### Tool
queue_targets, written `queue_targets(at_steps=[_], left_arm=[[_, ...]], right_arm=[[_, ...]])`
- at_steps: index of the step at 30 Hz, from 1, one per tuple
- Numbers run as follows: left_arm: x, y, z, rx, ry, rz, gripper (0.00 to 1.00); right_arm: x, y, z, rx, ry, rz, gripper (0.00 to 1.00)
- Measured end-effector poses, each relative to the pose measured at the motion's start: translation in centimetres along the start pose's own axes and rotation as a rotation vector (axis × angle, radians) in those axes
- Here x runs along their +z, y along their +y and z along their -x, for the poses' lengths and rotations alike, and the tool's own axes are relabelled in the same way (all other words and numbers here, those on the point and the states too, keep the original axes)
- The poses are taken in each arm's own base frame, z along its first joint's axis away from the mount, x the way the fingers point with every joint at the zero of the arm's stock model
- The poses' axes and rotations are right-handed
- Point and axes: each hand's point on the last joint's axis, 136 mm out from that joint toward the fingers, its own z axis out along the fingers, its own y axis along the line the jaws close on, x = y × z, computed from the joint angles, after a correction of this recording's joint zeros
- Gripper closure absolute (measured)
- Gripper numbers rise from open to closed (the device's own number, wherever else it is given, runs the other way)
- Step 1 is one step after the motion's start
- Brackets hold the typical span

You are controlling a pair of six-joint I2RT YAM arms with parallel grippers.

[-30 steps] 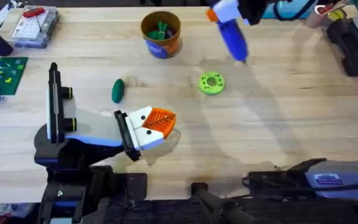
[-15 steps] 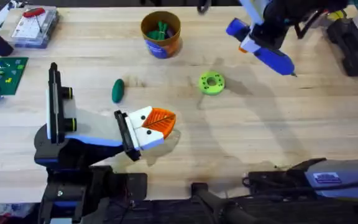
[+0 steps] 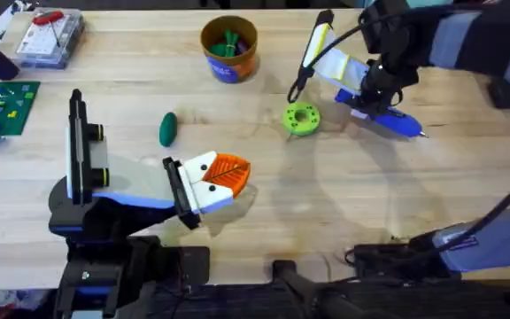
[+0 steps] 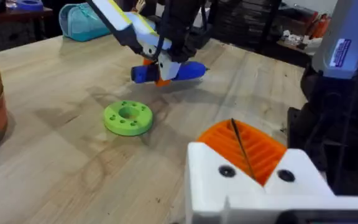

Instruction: Pick up the gripper from the table and insert it into the empty holder that is missing its gripper. Then pick up a screw, insert it into the mounting hole, and use the screwdriver to tighten it. Finally, clean up the table by picking up the vegetable and placing it into the bucket.

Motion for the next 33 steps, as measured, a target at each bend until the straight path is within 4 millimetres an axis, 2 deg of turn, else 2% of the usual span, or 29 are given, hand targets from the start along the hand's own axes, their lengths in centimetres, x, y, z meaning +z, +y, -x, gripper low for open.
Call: queue_targets(at_steps=[7, 16, 17, 18, 23, 24, 28, 33], left_arm=[[0.0, 0.0, 0.0, 0.000, 0.000, 0.000, 0.996], [0.0, 0.0, 0.0, -0.001, 0.001, 0.000, 0.996], [0.0, 0.0, 0.0, -0.001, 0.001, 0.000, 0.987], [0.0, 0.0, 0.0, 0.003, 0.001, 0.000, 0.903], [0.0, 0.0, 0.0, 0.001, 0.001, 0.000, 0.110], [0.0, 0.0, 0.0, -0.002, 0.001, -0.001, 0.042], [0.0, 0.0, 0.0, -0.002, 0.001, 0.000, 0.014], [0.0, 0.1, 0.1, 0.002, -0.003, 0.004, 0.013]], right_arm=[[0.9, -0.2, -1.5, 0.026, 0.019, 0.001, 0.950], [0.9, -0.1, -1.5, 0.023, 0.021, 0.002, 0.947], [0.9, -0.1, -1.5, 0.021, 0.021, 0.003, 0.908], [0.9, -0.1, -1.6, 0.022, 0.023, 0.004, 0.778], [0.9, -0.3, -1.8, 0.014, 0.036, -0.007, 0.053], [0.8, -0.3, -1.8, 0.015, 0.037, -0.010, 0.018], [0.7, -0.4, -1.8, 0.026, 0.037, -0.015, 0.005], [0.6, -0.4, -1.8, 0.120, 0.035, -0.018, 0.005]])
